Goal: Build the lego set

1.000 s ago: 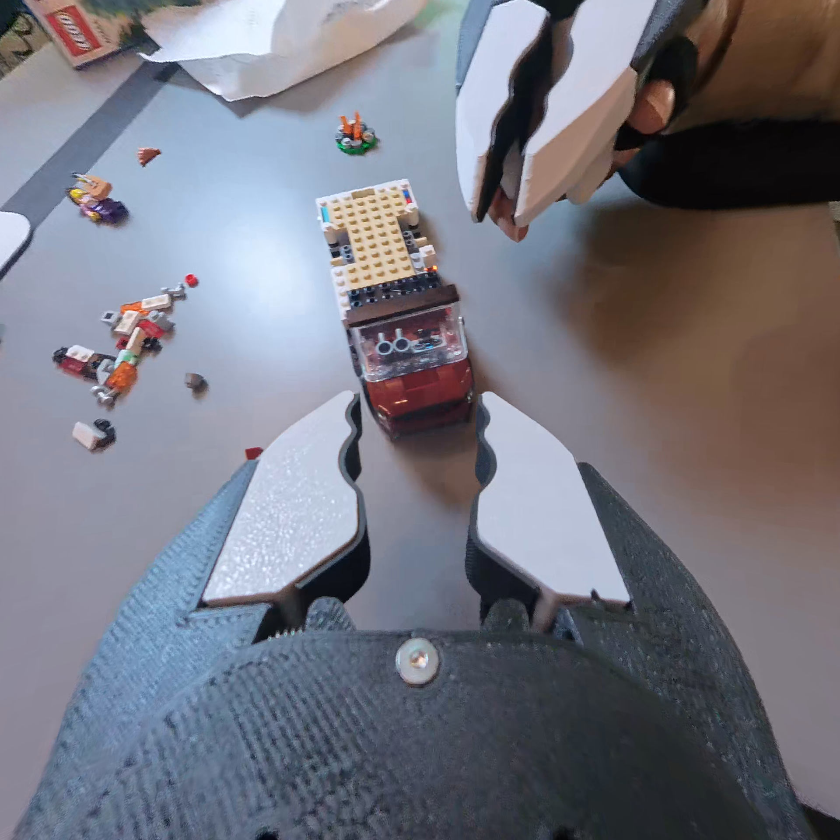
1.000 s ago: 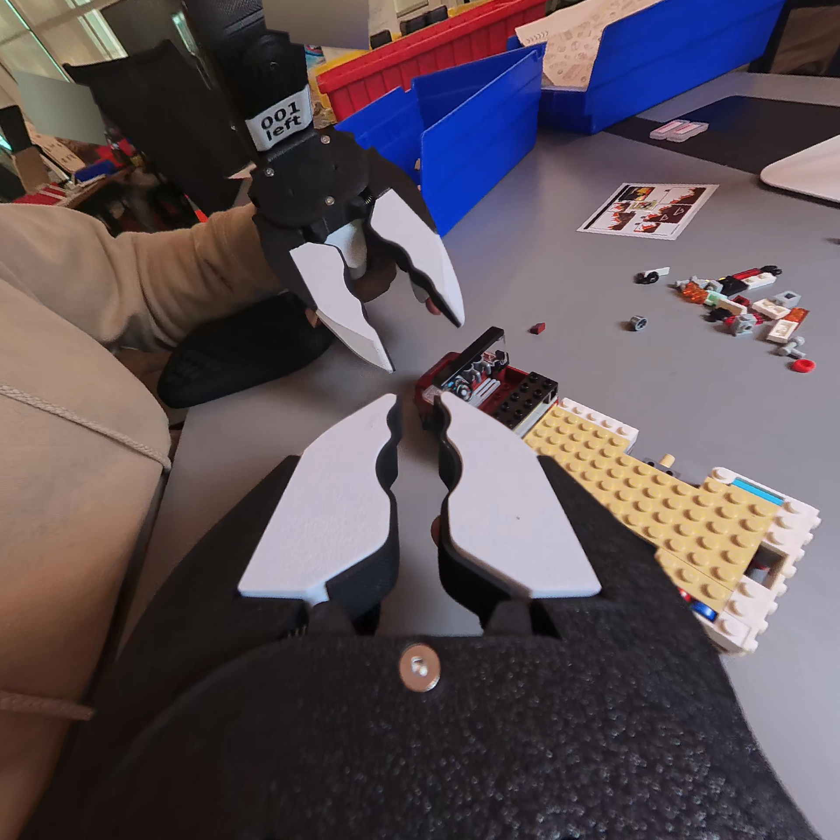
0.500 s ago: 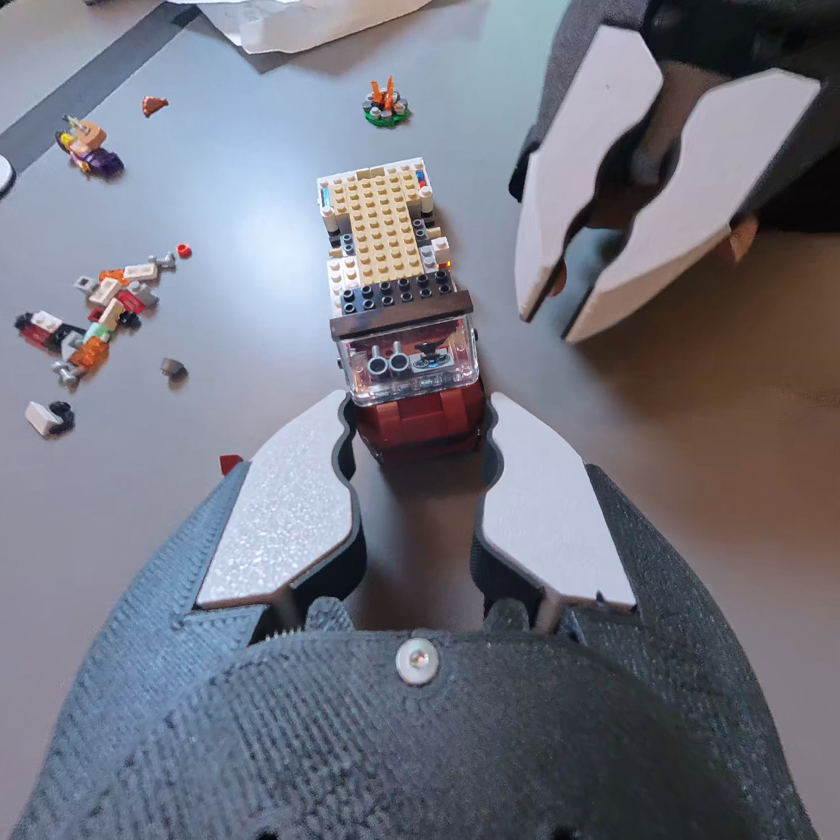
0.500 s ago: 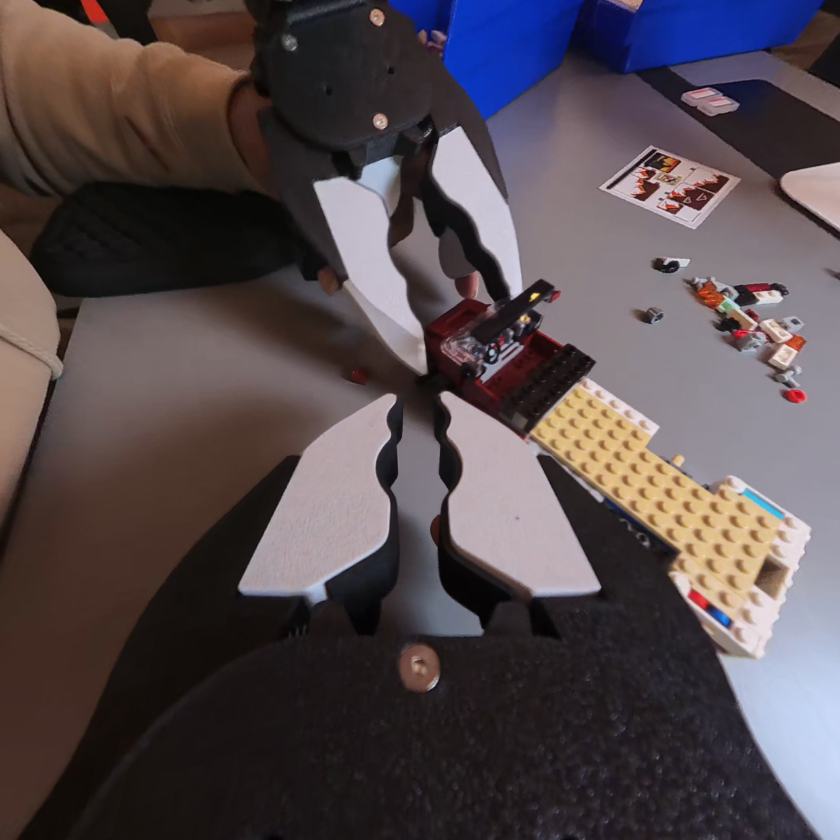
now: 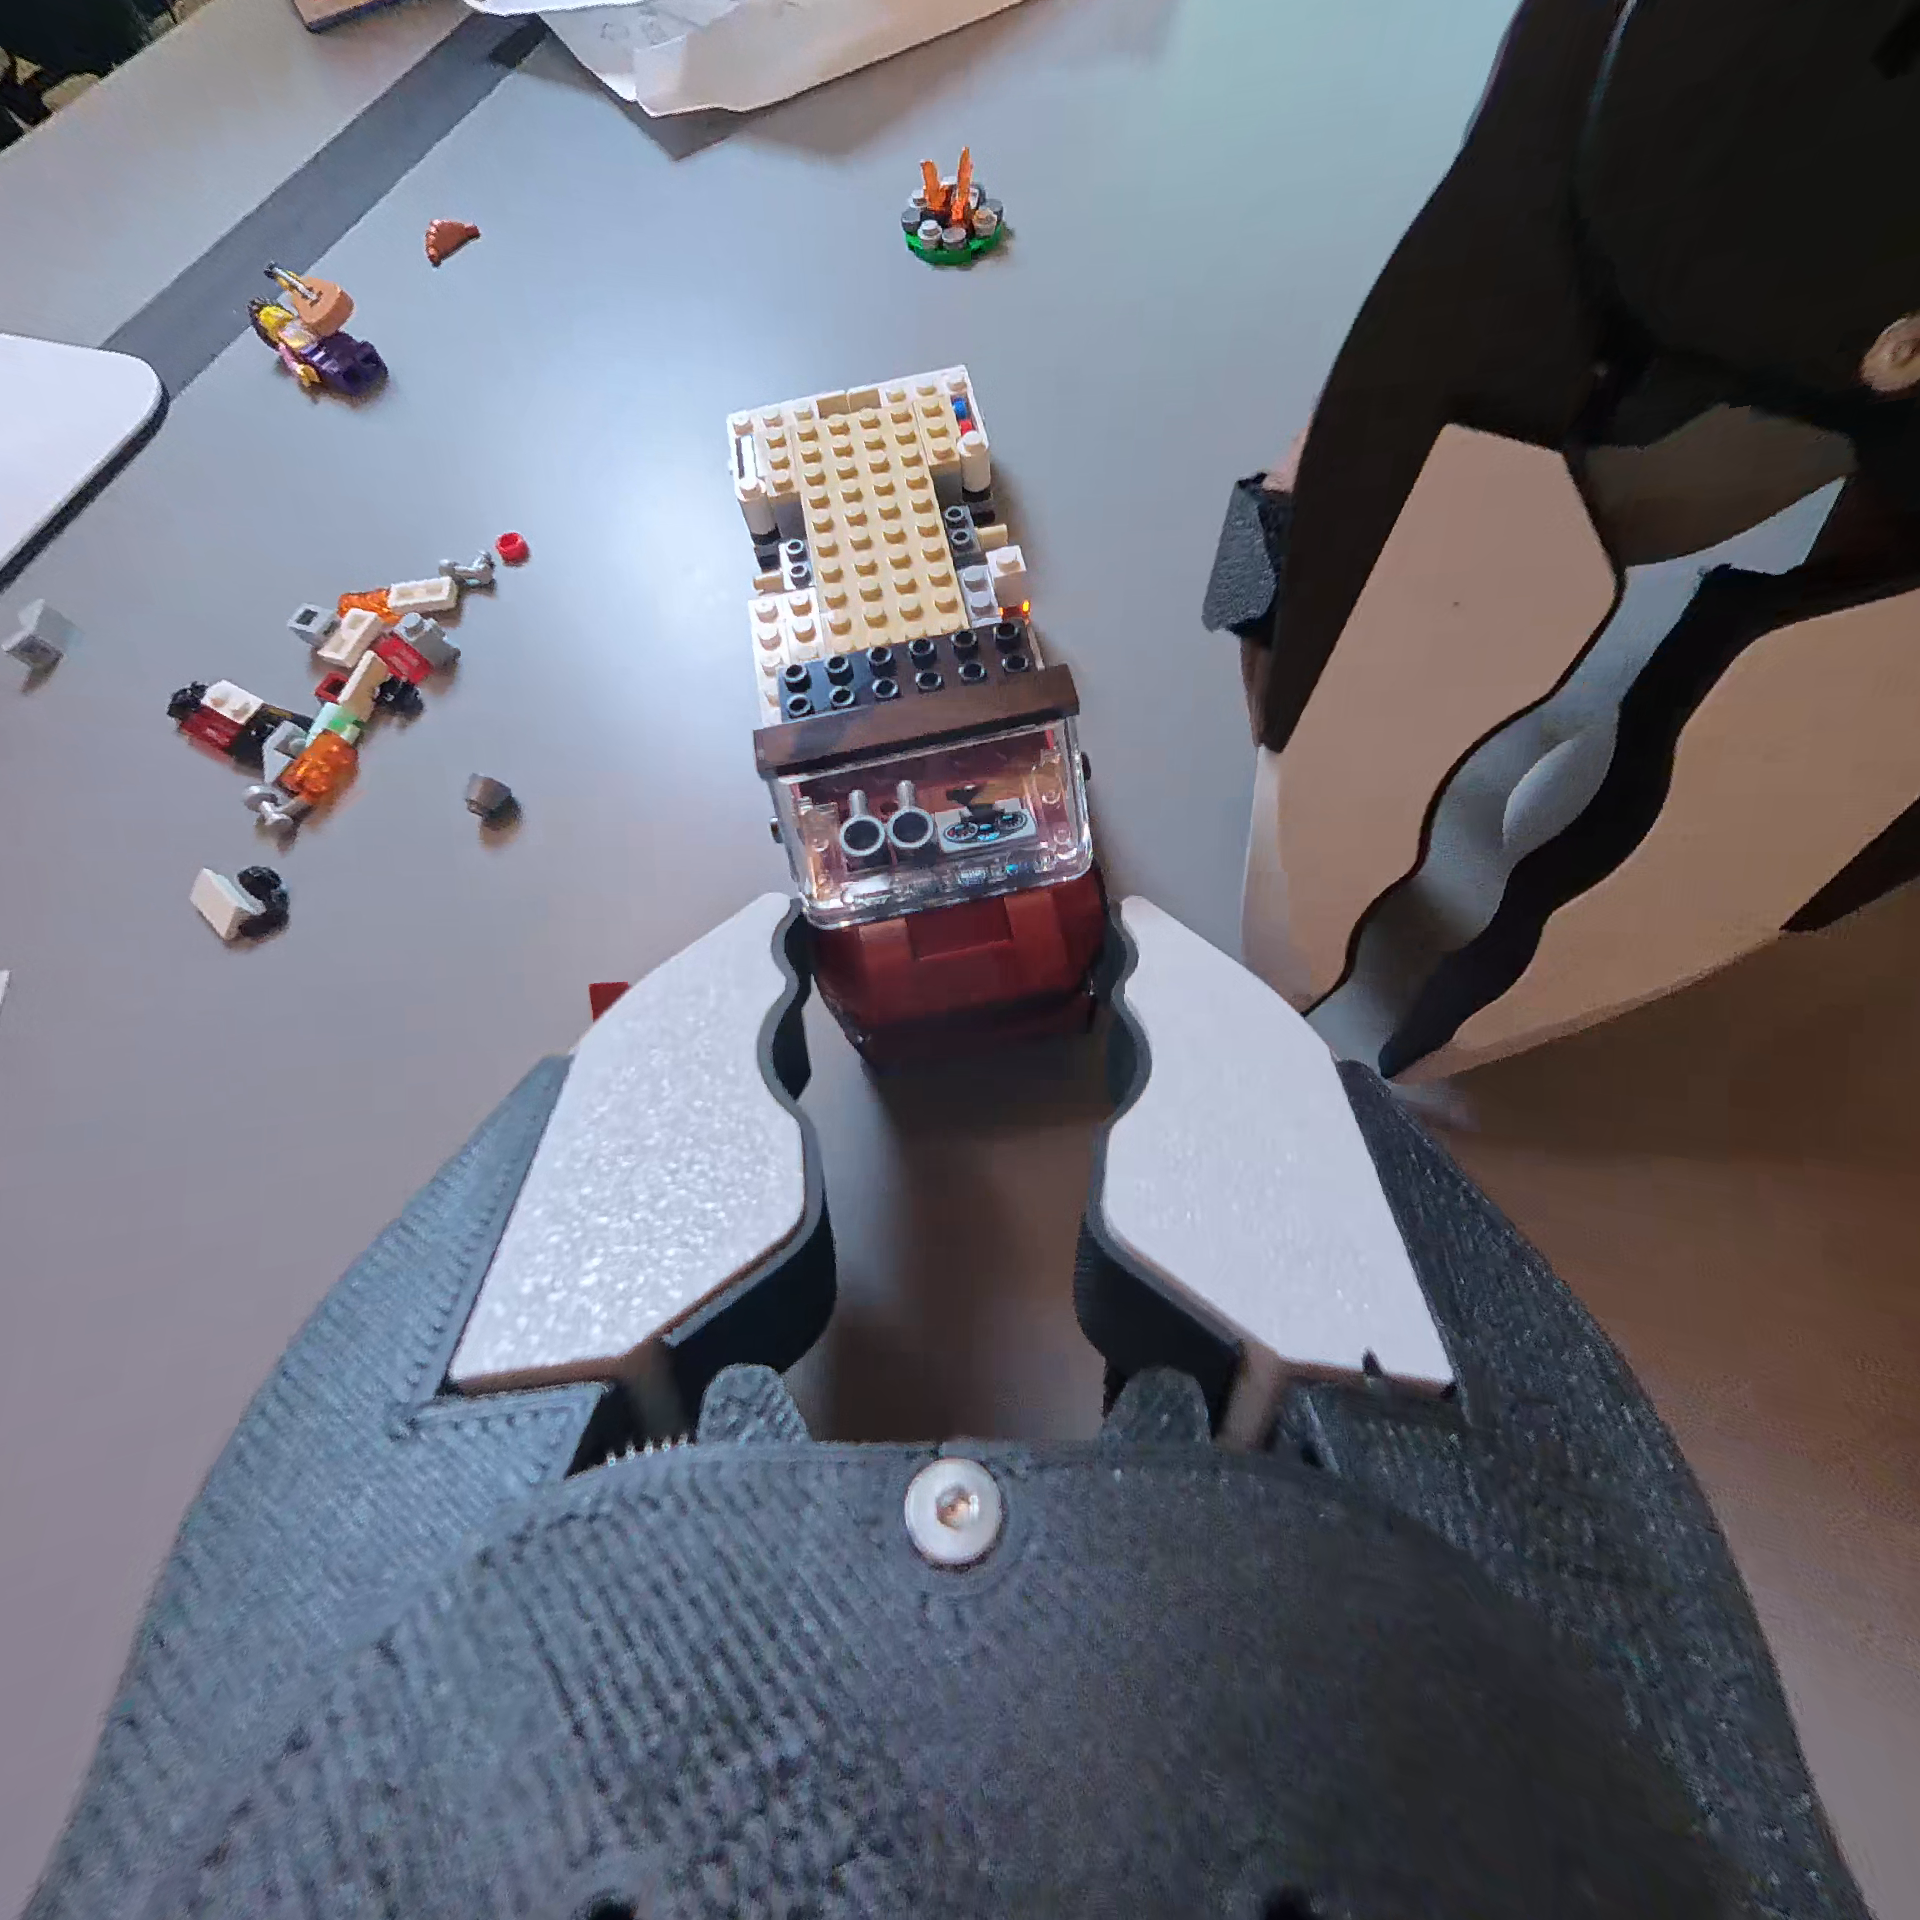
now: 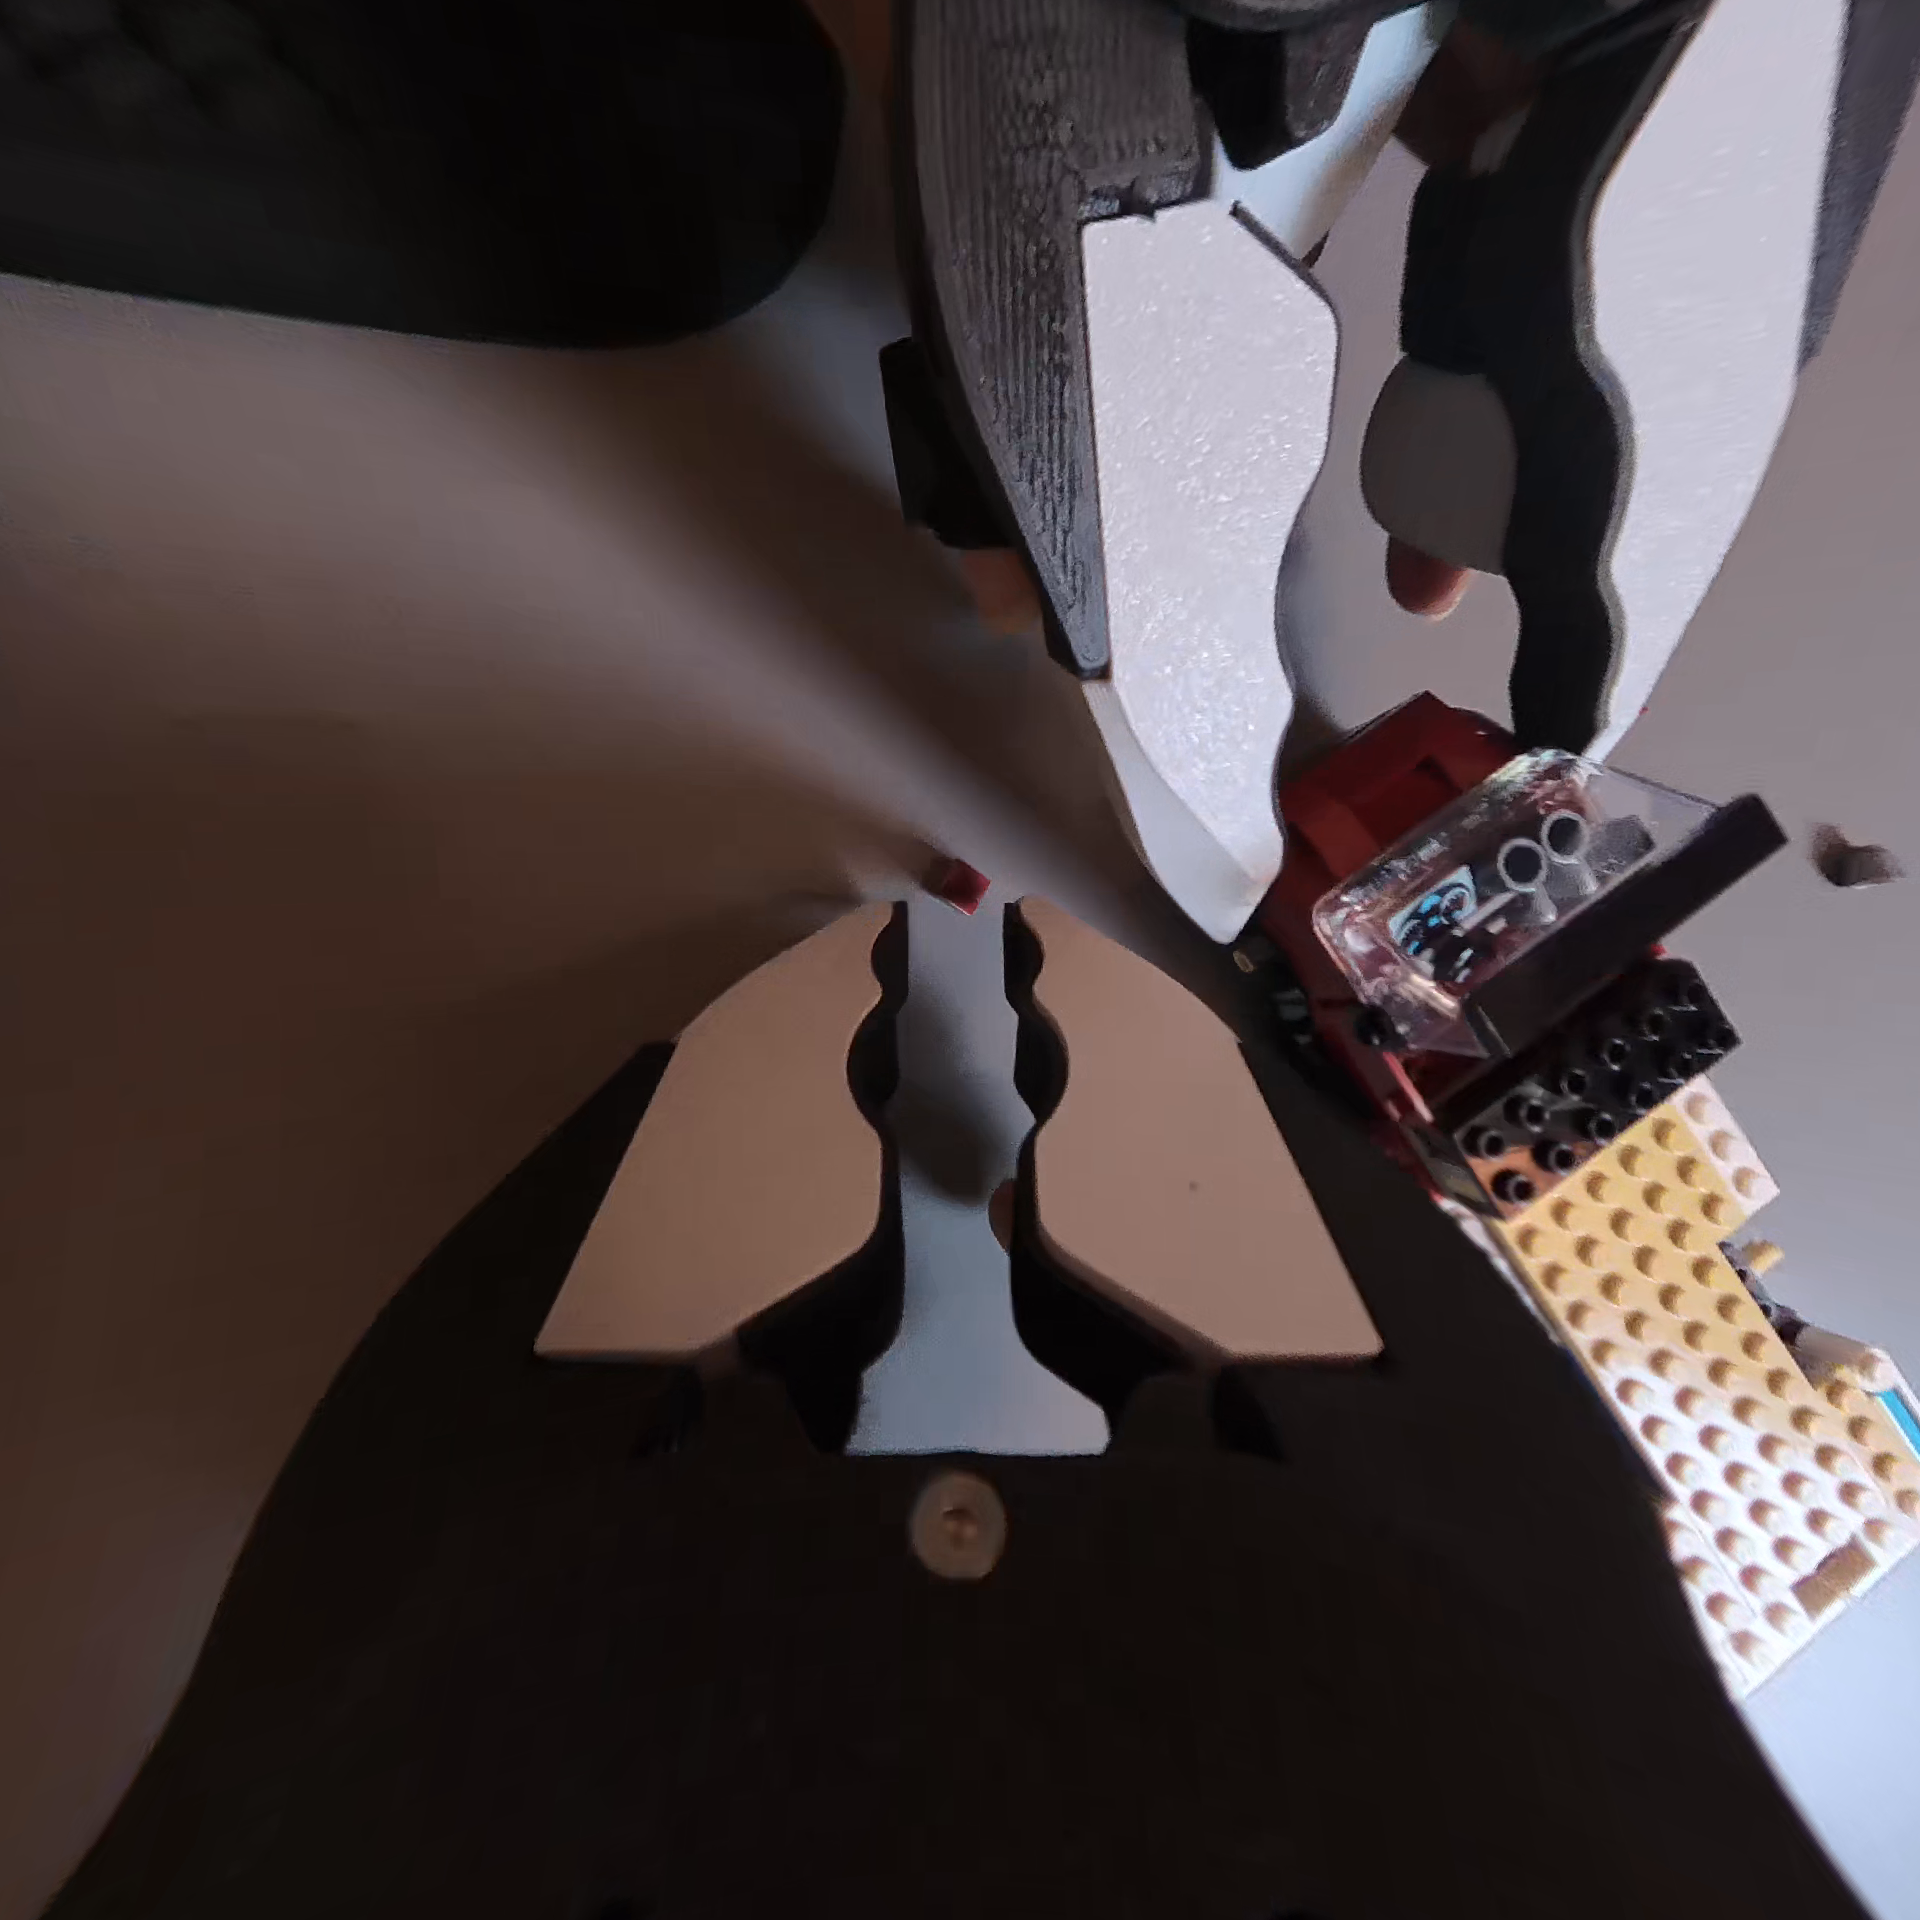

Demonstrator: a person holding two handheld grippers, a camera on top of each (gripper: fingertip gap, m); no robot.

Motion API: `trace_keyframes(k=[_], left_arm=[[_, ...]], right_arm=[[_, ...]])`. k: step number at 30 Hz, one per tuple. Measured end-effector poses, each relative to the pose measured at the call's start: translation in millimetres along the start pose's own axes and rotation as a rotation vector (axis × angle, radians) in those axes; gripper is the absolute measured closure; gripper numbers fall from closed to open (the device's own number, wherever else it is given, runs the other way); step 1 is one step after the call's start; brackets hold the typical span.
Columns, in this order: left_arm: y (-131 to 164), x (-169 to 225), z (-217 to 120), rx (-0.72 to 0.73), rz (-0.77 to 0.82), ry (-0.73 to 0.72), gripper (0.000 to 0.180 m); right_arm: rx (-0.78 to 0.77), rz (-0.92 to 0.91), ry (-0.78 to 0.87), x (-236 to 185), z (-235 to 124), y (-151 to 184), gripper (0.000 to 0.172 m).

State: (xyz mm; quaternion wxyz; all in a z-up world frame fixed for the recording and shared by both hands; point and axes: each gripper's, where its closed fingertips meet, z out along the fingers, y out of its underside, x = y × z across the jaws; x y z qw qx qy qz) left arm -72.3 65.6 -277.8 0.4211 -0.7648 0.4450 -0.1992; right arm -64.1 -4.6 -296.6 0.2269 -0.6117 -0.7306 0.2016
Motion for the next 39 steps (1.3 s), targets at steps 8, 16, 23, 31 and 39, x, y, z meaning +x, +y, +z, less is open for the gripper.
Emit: trace_keyframes(k=[8, 16, 23, 31, 39], left_arm=[[-8, -13, -24, 0.131, -0.007, 0.031, 0.126], [-6, -21, -29, 0.157, 0.029, -0.004, 0.131], [-5, -24, -27, 0.164, 0.027, -0.020, 0.134], [-6, -25, -29, 0.174, 0.022, -0.022, 0.136], [-3, -25, -26, 0.159, 0.033, -0.026, 0.137]], right_arm=[[-0.123, -0.053, -0.175, -7, 7, -11, 0.151], [-0.200, -0.014, -0.211, -18, -11, 11, 0.153], [-0.134, -0.006, -0.122, -6, -3, -4, 0.152], [-0.187, 0.023, -0.148, -12, -22, 15, 0.152], [-0.151, 0.024, -0.085, 2, -2, 4, 0.152]])
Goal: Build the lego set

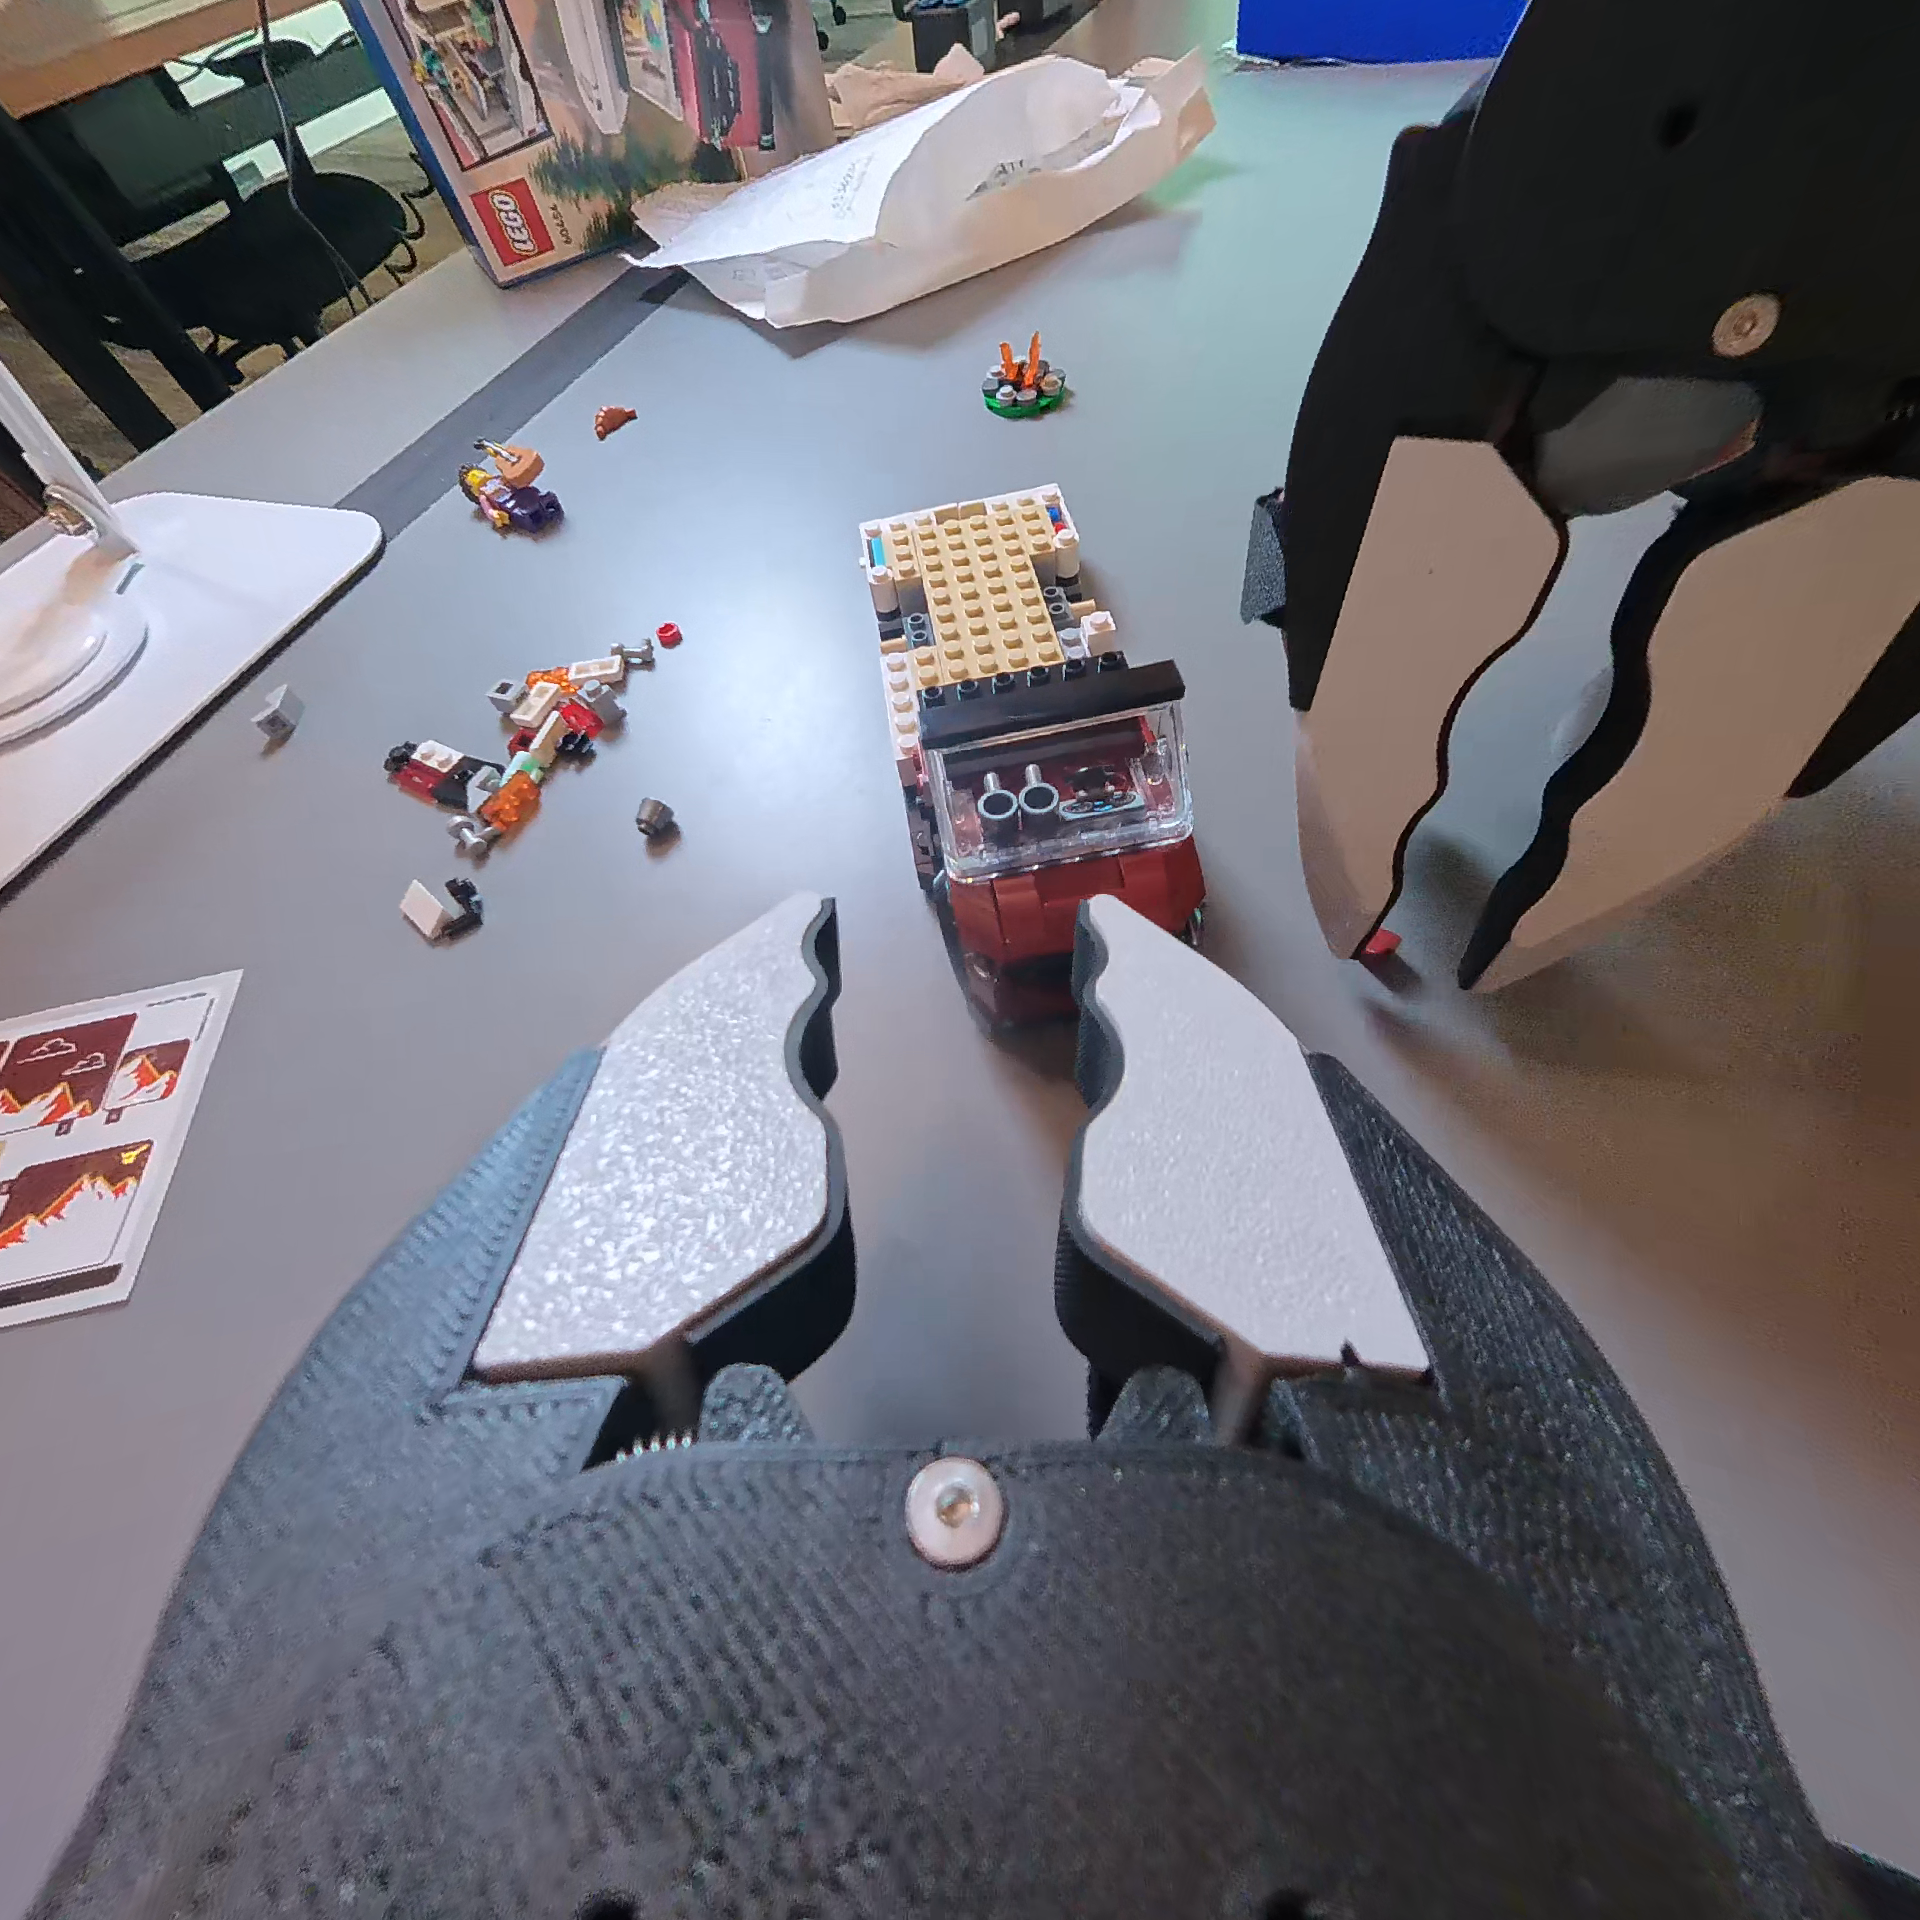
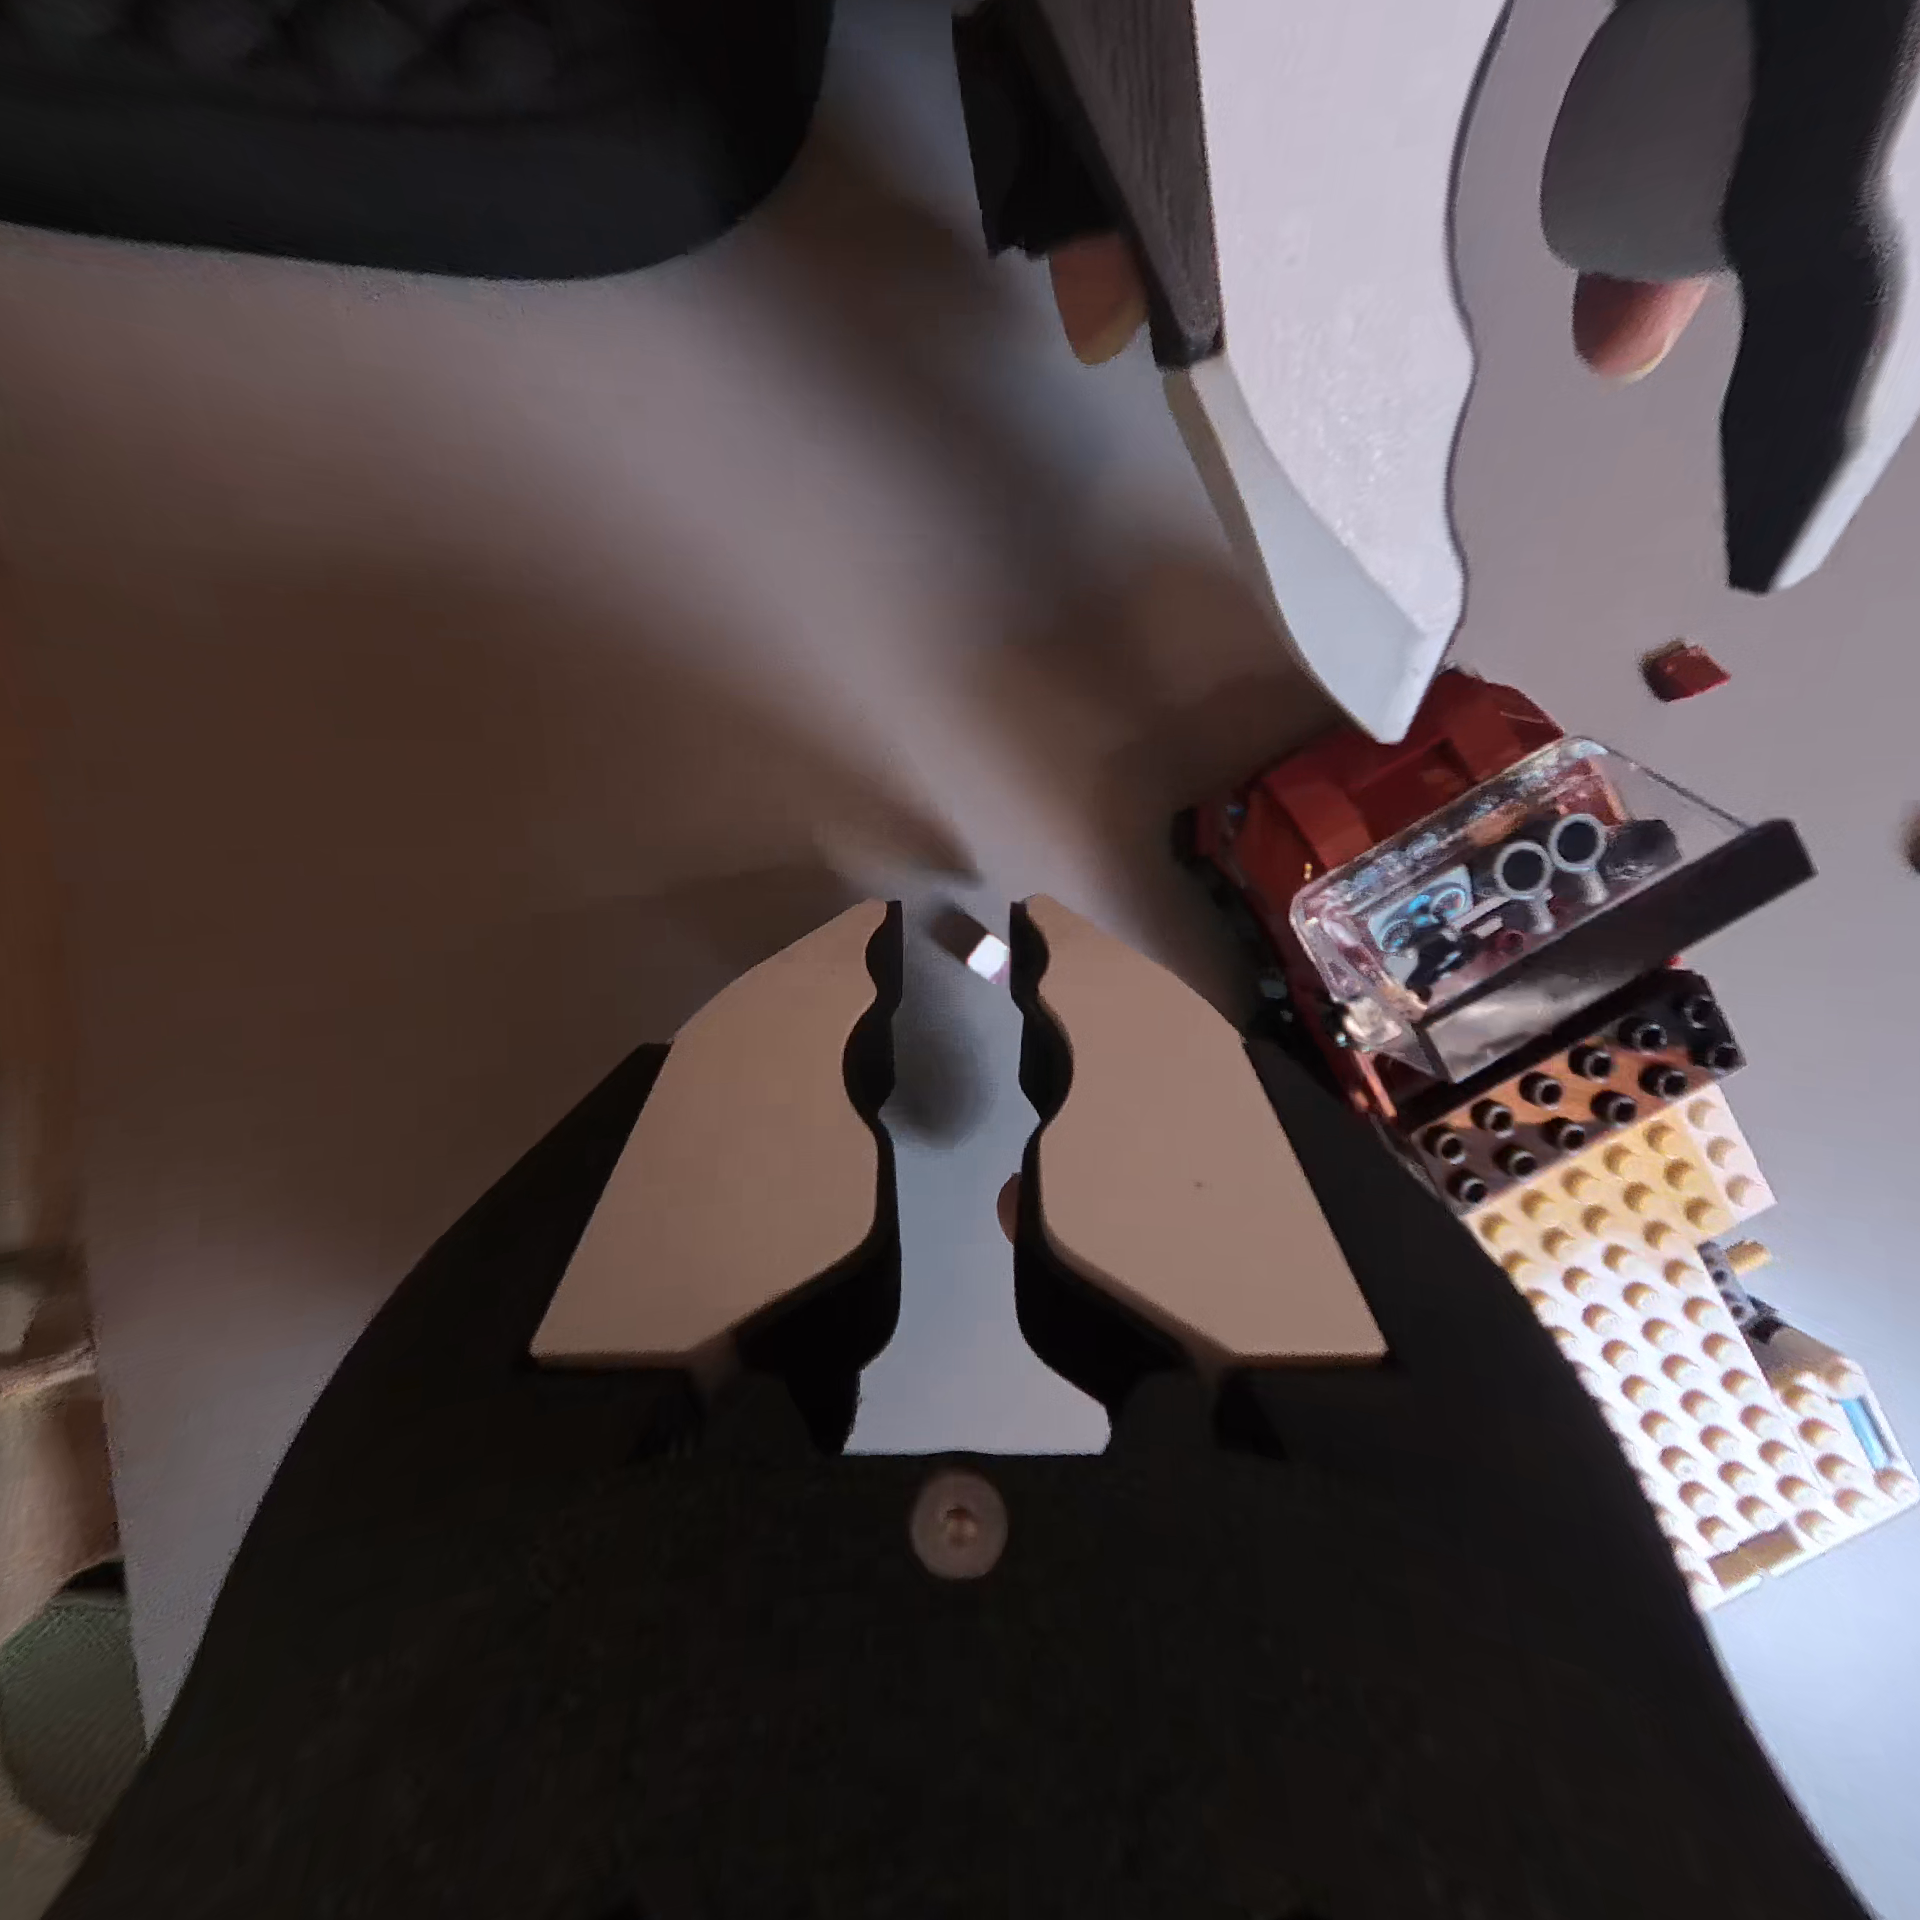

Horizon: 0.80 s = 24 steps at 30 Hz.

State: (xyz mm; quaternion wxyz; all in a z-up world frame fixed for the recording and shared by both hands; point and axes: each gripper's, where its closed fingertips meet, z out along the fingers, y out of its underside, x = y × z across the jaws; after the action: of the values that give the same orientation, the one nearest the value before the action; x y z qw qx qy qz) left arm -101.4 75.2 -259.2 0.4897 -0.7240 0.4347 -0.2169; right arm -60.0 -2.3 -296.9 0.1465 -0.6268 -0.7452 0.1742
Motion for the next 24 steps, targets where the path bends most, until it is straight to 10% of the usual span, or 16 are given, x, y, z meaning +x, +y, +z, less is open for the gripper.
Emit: trace_keyframes(k=[24], left_arm=[[0, 0, 0, 0.002, 0.010, 0.001, 0.140]], right_arm=[[-0.028, 0.062, -0.076, -10, -3, 9, 0.154]])
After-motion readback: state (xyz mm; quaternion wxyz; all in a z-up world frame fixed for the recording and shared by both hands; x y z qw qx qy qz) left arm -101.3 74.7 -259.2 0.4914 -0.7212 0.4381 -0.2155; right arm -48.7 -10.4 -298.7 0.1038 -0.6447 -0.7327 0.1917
